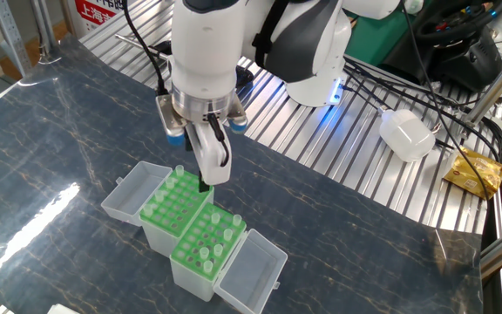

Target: Transfer all large pipette tips from one holder to another

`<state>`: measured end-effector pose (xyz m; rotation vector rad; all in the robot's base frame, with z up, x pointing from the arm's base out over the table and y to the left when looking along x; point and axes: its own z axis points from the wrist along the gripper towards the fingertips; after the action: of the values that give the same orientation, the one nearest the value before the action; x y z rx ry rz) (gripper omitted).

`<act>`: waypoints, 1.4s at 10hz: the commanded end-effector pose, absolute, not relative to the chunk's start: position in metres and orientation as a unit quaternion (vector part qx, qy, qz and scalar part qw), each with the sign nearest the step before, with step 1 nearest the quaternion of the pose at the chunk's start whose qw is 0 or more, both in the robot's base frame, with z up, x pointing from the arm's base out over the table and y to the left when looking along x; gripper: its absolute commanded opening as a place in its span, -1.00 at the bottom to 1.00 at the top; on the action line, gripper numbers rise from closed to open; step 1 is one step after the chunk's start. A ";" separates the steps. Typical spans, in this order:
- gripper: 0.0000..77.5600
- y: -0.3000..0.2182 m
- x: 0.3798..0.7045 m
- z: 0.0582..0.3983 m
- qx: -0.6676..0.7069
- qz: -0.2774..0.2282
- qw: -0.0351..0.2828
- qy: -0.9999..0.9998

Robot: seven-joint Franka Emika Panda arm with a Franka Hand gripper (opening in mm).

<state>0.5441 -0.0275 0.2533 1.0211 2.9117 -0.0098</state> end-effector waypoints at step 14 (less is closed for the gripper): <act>1.00 -0.029 0.546 0.253 0.378 -0.014 0.010 0.926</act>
<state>0.5450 -0.0284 0.2518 1.2138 2.8825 -0.0277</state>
